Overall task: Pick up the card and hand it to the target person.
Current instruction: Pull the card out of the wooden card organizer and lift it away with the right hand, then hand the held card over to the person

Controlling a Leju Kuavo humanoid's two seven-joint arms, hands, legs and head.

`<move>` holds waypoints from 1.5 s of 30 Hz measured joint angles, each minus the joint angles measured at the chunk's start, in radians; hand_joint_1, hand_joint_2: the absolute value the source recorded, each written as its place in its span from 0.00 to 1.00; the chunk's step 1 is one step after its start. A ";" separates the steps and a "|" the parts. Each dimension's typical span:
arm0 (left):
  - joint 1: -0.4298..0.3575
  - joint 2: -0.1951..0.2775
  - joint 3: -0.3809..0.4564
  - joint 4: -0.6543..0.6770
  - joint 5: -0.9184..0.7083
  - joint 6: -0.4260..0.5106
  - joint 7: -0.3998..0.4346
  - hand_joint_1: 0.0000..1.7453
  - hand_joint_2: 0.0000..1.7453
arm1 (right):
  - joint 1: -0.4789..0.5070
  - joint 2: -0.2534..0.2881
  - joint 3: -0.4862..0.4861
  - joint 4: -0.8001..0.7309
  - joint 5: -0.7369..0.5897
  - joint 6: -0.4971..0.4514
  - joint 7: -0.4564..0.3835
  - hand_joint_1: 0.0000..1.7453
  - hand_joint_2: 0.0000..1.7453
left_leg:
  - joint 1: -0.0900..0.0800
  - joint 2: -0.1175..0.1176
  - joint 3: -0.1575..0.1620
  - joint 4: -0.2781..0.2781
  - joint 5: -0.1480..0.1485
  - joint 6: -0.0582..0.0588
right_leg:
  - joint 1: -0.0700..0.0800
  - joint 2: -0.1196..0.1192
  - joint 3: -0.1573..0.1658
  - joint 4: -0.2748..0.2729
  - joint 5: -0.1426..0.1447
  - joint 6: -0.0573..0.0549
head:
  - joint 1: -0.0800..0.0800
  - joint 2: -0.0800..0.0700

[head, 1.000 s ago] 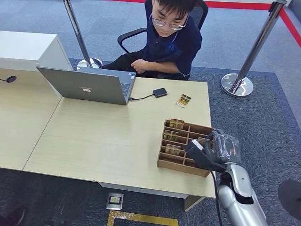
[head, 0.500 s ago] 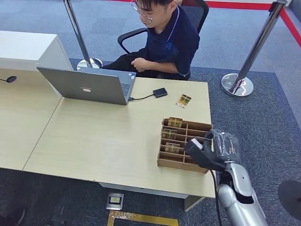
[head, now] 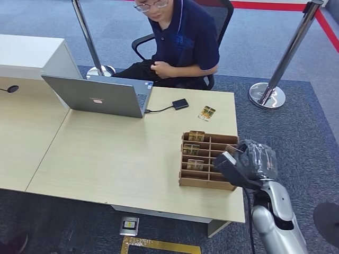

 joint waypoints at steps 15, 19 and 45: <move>-0.002 -0.001 0.002 0.000 0.003 0.000 -0.002 0.00 0.00 | -0.145 0.045 0.000 -0.114 -0.070 0.062 -0.069 0.81 1.00 | 0.000 0.000 0.000 0.000 0.001 -0.002 | 0.000 0.000 0.000 0.002 0.001 -0.001 | 0.000 0.000; -0.005 -0.002 0.002 0.000 -0.006 0.000 -0.002 0.00 0.00 | -0.247 0.116 0.030 -0.050 -0.069 0.069 -0.047 0.82 1.00 | 0.000 0.000 0.000 0.000 0.002 -0.002 | 0.000 0.000 0.000 0.003 0.001 -0.001 | 0.000 0.000; -0.010 -0.004 0.001 0.000 -0.022 0.001 0.021 0.00 0.00 | -0.618 0.338 0.062 0.648 0.066 -0.027 0.089 0.77 1.00 | 0.000 0.000 -0.001 0.000 0.002 -0.002 | 0.000 0.000 -0.001 0.002 0.001 -0.001 | 0.000 0.000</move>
